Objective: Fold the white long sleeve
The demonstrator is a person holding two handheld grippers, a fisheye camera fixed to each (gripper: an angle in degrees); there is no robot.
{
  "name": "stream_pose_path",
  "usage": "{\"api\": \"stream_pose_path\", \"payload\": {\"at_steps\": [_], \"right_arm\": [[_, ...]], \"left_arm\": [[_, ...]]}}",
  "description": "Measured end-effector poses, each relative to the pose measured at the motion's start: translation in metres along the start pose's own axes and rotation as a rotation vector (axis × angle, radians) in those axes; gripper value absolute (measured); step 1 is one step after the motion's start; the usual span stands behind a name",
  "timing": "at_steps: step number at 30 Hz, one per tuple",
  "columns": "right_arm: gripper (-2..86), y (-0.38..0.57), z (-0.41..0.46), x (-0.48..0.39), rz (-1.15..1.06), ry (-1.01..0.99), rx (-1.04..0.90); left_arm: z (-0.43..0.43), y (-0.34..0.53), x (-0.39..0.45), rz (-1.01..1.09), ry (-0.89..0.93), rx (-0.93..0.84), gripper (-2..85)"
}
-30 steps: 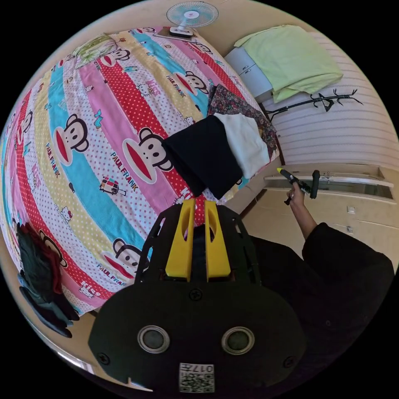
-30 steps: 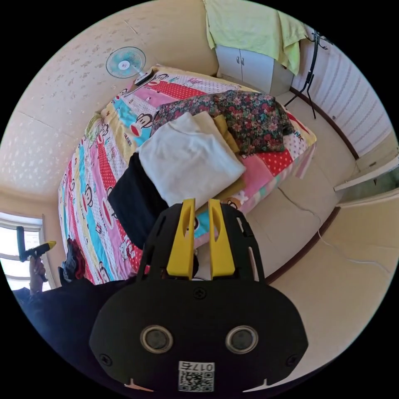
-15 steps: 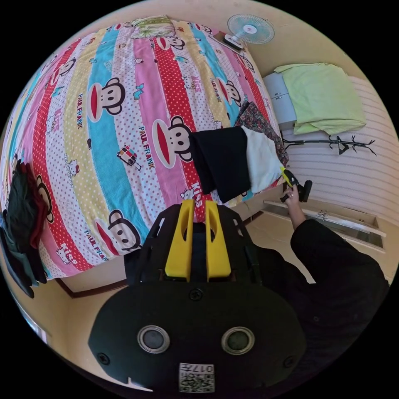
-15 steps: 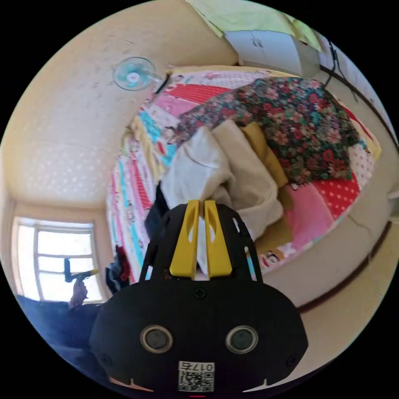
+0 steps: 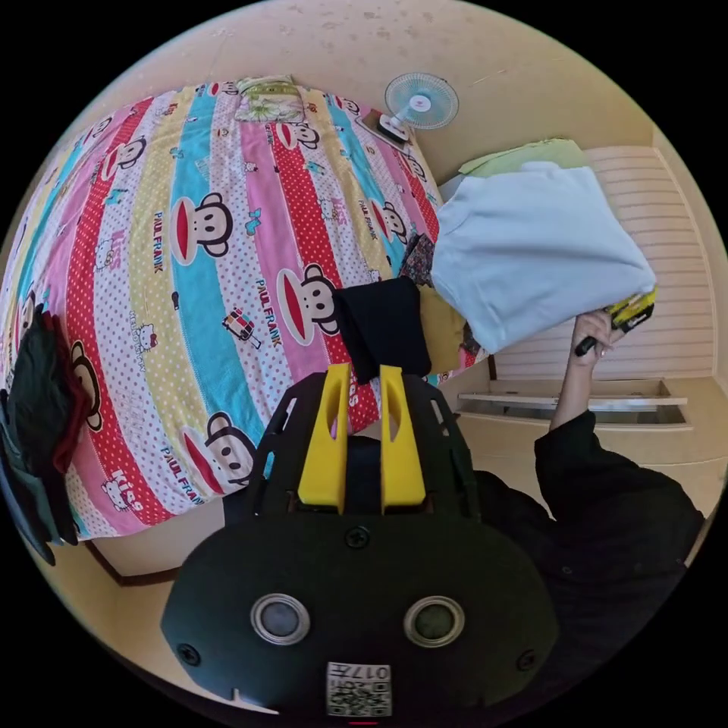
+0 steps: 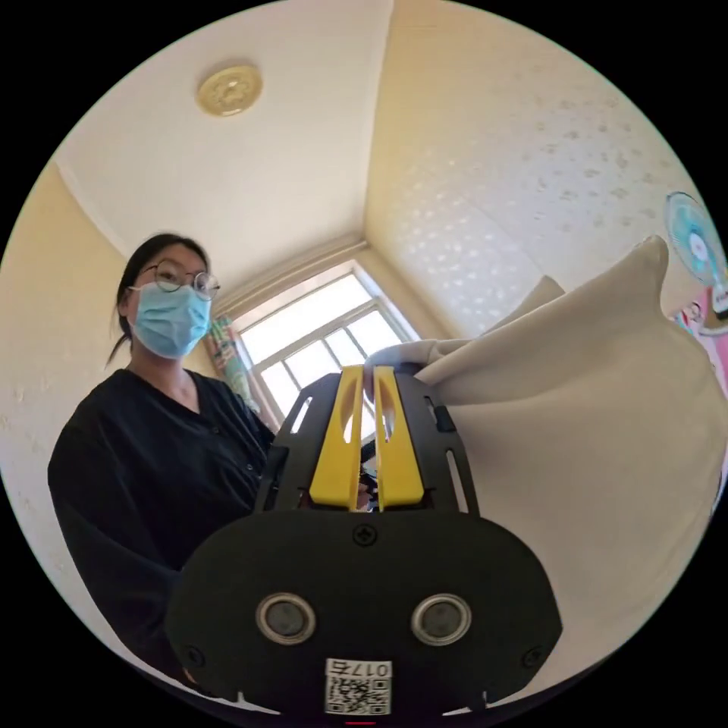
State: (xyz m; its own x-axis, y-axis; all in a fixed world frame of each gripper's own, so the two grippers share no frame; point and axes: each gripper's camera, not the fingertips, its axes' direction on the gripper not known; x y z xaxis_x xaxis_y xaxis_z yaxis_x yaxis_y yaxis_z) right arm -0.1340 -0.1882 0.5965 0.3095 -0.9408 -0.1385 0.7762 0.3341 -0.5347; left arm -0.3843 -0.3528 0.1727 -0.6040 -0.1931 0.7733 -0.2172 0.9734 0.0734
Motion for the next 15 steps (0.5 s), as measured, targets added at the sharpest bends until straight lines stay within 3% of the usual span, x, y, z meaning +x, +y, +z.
{"api": "stream_pose_path", "payload": {"at_steps": [4, 6, 10, 11, 13, 15], "right_arm": [[2.6, 0.033, 0.127, -0.028, -0.063, -0.143, -0.218], [2.5, 0.080, 0.189, -0.016, 0.044, -0.153, -0.403], [1.7, 0.245, 0.302, 0.036, 0.440, 0.061, -0.985], [1.4, 0.283, 0.316, 0.043, 0.506, 0.029, -1.101], [1.3, 0.310, 0.324, 0.046, 0.585, -0.072, -1.142], [1.3, 0.315, 0.327, 0.052, 0.622, -0.037, -1.145]], "left_arm": [[-0.048, 0.019, -0.053, -0.088, 0.032, 0.092, 8.6], [-0.074, 0.043, -0.105, -0.227, 0.068, 0.157, 9.0], [-0.100, 0.086, -0.178, -0.430, 0.134, 0.212, 9.5], [-0.106, 0.098, -0.195, -0.477, 0.130, 0.210, 9.6], [-0.113, 0.111, -0.214, -0.518, 0.114, 0.189, 9.8], [-0.115, 0.119, -0.232, -0.538, 0.096, 0.150, 10.0]]}}
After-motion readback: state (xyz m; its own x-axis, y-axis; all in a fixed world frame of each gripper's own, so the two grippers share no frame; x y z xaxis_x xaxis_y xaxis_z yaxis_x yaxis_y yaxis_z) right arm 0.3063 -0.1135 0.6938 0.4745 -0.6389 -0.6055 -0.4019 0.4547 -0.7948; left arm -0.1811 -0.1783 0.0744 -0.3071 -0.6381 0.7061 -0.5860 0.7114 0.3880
